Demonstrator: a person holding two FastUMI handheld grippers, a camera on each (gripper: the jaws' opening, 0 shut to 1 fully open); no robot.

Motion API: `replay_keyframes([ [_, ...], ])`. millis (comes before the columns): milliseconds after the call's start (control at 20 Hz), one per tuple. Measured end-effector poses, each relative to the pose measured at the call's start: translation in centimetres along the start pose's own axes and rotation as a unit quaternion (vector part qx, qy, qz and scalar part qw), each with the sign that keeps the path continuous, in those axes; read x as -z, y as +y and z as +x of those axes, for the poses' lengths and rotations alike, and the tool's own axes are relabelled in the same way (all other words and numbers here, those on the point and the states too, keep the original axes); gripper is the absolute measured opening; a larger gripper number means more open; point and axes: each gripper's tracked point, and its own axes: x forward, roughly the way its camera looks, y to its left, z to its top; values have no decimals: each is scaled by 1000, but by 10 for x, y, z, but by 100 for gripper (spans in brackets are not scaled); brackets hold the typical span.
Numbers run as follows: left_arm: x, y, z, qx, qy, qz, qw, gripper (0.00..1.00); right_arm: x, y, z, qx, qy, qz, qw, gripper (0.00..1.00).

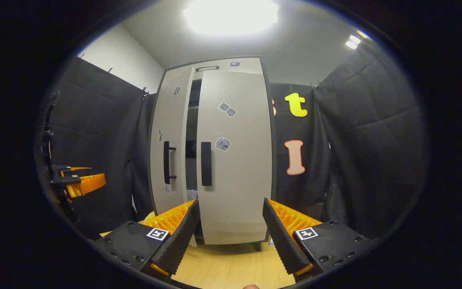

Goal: Grab one shoe with the right hand and put it into the shoe cabinet, grab the other shoe with the left hand and put it into the shoe cabinet; then close the right door with the right hand and the left door with the left hand.

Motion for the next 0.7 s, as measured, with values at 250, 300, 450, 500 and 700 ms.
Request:
replay_keyframes([
  [250,2,0,-2,0,0,-2,1000,91,-1,0,-1,2,0,0,1000,99],
  [300,2,-1,-3,0,1,-4,1000,92,-1,0,-1,2,-1,-1,1000,99],
  [450,3,0,-3,0,1,-4,1000,92,-1,0,1,4,-1,-2,1000,99],
  [500,3,-1,-3,0,1,-3,1000,92,0,0,2,4,-1,-3,1000,99],
  [700,4,-1,-2,3,4,-1,1000,92,-2,-1,5,7,-4,-2,1000,99],
])
